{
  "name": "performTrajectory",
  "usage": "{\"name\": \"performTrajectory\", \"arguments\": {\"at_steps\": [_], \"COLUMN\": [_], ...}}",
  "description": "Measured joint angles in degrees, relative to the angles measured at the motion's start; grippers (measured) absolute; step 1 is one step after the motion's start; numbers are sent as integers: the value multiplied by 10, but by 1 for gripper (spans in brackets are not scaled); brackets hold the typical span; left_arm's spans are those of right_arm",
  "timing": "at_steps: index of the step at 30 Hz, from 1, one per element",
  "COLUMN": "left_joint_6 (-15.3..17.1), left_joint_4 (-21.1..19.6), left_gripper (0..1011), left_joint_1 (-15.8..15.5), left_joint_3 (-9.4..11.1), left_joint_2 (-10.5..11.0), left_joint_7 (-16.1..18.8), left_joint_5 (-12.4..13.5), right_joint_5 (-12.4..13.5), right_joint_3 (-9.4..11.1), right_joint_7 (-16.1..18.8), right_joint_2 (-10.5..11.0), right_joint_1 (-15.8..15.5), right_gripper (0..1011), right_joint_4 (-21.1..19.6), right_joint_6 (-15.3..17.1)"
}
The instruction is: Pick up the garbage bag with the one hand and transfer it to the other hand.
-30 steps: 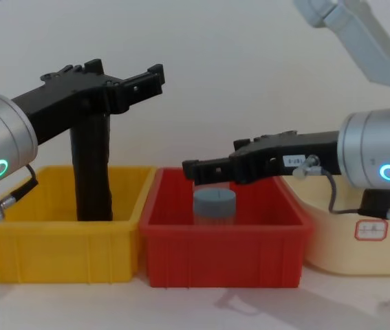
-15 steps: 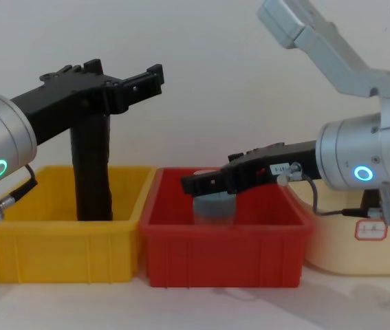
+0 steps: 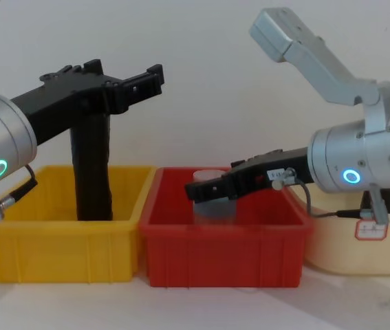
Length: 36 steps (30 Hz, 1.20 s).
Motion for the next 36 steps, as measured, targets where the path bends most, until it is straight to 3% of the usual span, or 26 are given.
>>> {"name": "performTrajectory", "arguments": {"at_steps": [26, 32, 36], "left_joint_6": [0, 0, 0], "left_joint_4": [0, 0, 0], "left_gripper": [1002, 1002, 1002], "left_joint_1": [0, 0, 0], "left_joint_3": [0, 0, 0], "left_joint_2": [0, 0, 0], "left_joint_7": [0, 0, 0], "left_joint_5": [0, 0, 0], "right_joint_5": [-28, -32, -32], "right_joint_3": [-22, -23, -21], "right_joint_7": [-5, -3, -2], "right_joint_2": [1, 1, 0], "right_joint_1": [23, 23, 22], "right_gripper": [1000, 909, 776], "right_joint_4": [45, 46, 46], "right_joint_6": [12, 14, 16]}}
